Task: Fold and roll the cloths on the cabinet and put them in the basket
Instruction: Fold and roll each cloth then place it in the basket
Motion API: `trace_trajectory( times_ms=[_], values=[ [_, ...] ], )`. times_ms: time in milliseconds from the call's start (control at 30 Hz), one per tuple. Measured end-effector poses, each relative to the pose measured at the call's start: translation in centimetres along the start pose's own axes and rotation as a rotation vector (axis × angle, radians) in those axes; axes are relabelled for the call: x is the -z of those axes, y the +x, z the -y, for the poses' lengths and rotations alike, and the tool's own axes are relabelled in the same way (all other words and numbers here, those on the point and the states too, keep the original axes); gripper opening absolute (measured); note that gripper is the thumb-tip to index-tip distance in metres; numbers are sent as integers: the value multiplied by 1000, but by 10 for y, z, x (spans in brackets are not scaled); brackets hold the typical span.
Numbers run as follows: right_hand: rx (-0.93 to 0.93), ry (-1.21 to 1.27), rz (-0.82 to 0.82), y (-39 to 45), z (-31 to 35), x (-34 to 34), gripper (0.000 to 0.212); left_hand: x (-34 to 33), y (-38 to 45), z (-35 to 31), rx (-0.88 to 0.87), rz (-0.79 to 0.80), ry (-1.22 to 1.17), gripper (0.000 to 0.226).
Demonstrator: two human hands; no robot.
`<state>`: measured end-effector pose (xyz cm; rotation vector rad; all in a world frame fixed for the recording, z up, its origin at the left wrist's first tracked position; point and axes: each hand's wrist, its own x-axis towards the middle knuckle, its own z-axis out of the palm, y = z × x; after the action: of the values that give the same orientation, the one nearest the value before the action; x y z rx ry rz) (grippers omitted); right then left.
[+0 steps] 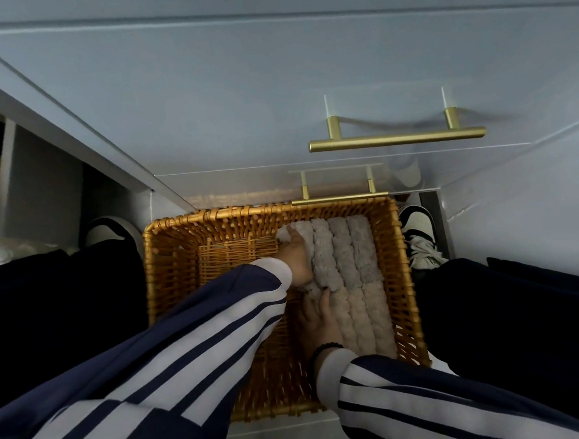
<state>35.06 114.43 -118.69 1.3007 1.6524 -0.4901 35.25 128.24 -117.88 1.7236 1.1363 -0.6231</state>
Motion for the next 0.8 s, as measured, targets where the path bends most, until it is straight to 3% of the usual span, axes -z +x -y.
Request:
trace_trajectory(
  times_ms=[67,200,300,400,533,800],
  values=[
    [31,41,15,-4,-12,1,68,1,1,1,25,4,-41,77],
    [37,110,20,-7,-21,-9,76,3,-7,5,-11,-4,-19,88],
    [91,158,-43,-12,-21,-12,73,6,-6,0,-6,-45,-159,85],
    [140,212,-62,-19,-20,-11,64,10,-2,-9,67,101,-436,84],
    [191,239,-61,-24,-14,-9,65,14,3,-9,179,316,-893,103],
    [438,182,-60,-28,-28,-8,54,5,11,-5,136,396,-1009,113]
  ],
)
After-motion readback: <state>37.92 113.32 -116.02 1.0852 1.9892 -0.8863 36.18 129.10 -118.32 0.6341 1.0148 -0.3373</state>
